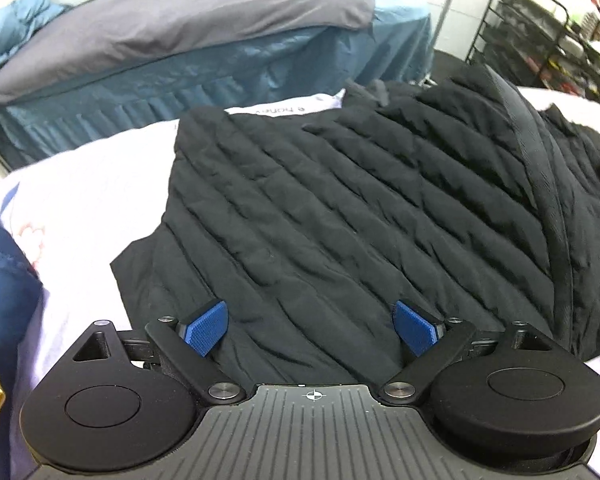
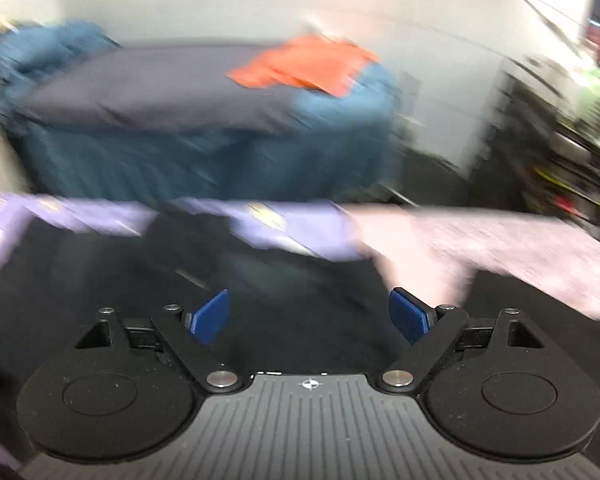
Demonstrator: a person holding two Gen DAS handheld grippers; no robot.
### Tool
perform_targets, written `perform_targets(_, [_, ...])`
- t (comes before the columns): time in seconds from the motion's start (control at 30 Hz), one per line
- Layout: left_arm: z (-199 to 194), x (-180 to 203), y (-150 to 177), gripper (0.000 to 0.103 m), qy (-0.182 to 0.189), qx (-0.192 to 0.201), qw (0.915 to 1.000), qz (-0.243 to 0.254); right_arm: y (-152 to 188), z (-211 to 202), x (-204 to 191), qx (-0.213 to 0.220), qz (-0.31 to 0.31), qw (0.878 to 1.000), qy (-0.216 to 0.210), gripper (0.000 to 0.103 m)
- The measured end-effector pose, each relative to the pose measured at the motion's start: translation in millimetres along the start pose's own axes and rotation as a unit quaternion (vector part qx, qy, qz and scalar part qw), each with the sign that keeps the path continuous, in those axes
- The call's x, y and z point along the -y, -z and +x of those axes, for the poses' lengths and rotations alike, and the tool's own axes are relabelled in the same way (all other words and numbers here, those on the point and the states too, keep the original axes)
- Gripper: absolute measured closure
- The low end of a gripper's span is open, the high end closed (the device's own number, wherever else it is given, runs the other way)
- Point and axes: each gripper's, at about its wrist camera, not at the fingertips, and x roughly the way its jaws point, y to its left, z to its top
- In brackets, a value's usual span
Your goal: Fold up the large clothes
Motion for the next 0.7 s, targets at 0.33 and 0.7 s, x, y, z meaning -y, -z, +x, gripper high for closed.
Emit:
perform_targets(0.33, [12.5, -6.0, -6.8, 0.0, -0.025, -0.012, 0.9995, 0.014, 38.1, 7.6, 78.5, -0.047, 0.175, 0.983, -0.034, 0.091])
perform_targets(0.7, [-22.2, -9.9, -5.5, 0.0, -0.059, 0.041, 0.9974, -0.002, 35.4, 29.6, 68.8, -0.072, 0.181, 0.98, 0.034, 0.033])
